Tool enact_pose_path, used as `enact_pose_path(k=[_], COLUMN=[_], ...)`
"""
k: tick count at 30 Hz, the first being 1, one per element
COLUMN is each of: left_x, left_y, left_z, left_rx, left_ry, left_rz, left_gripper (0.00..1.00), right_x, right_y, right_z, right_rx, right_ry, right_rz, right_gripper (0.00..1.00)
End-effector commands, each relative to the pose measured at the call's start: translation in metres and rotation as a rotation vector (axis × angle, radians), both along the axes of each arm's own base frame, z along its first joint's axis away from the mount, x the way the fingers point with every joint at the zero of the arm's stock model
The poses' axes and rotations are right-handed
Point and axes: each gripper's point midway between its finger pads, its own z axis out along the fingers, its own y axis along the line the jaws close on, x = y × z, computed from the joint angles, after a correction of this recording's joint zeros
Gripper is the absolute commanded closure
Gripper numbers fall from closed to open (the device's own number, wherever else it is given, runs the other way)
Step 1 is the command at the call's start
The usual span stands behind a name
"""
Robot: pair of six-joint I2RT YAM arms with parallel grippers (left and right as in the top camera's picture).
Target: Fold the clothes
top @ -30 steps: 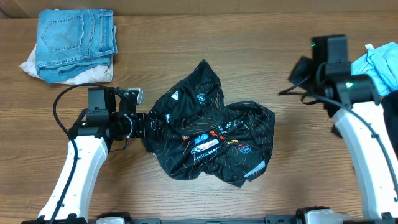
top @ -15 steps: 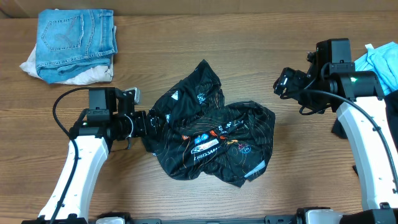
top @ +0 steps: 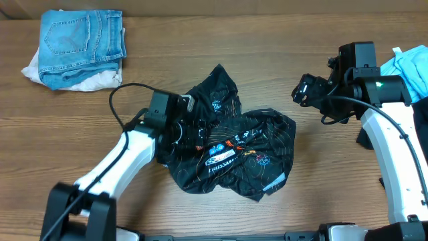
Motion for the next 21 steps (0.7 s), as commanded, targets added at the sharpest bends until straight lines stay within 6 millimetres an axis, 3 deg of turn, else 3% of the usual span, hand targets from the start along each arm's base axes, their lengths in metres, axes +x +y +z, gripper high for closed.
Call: enact_pose_path(k=[1, 5, 7, 10, 12, 14, 15, 18, 19, 20, 21], left_x=[0.028, 0.038, 0.040, 0.040, 0.040, 0.040, 0.040, 0.040, 0.040, 0.040, 0.040], left_y=[0.006, 0.004, 0.003, 0.003, 0.003, 0.003, 0.003, 0.003, 0.003, 0.003, 0.003], left_z=[-0.006, -0.013, -0.014, -0.015, -0.015, -0.015, -0.015, -0.015, -0.015, -0.015, -0.015], left_rx=[0.067, 0.078, 0.079, 0.080, 0.079, 0.079, 0.079, 0.079, 0.079, 0.079, 0.079], left_ry=[-0.011, 0.001, 0.005, 0.007, 0.006, 0.006, 0.006, 0.006, 0.006, 0.006, 0.006], left_rz=[0.052, 0.054, 0.054, 0.055, 0.054, 0.054, 0.054, 0.054, 0.054, 0.054, 0.054], left_gripper=[0.03, 0.03, 0.11, 0.34, 0.51, 0.59, 0.62, 0.73, 0.80, 0.96, 0.96], right_x=[0.000, -0.003, -0.006, -0.012, -0.017, -0.023, -0.031, -0.037, -0.038, -0.041, -0.042], right_y=[0.001, 0.001, 0.001, 0.000, 0.000, 0.000, 0.002, 0.014, 0.019, 0.026, 0.029], right_z=[0.003, 0.001, 0.000, -0.005, -0.014, -0.027, -0.047, -0.068, -0.074, -0.084, -0.089], right_rx=[0.002, 0.001, 0.000, 0.000, -0.001, -0.002, 0.011, 0.084, 0.113, 0.155, 0.172], right_ry=[0.003, 0.015, 0.027, 0.056, 0.082, 0.113, 0.149, 0.168, 0.171, 0.172, 0.173], right_rz=[0.006, 0.009, 0.009, 0.008, 0.008, 0.007, 0.005, 0.029, 0.038, 0.051, 0.056], right_gripper=[0.03, 0.03, 0.05, 0.16, 0.19, 0.19, 0.18, 0.18, 0.17, 0.14, 0.14])
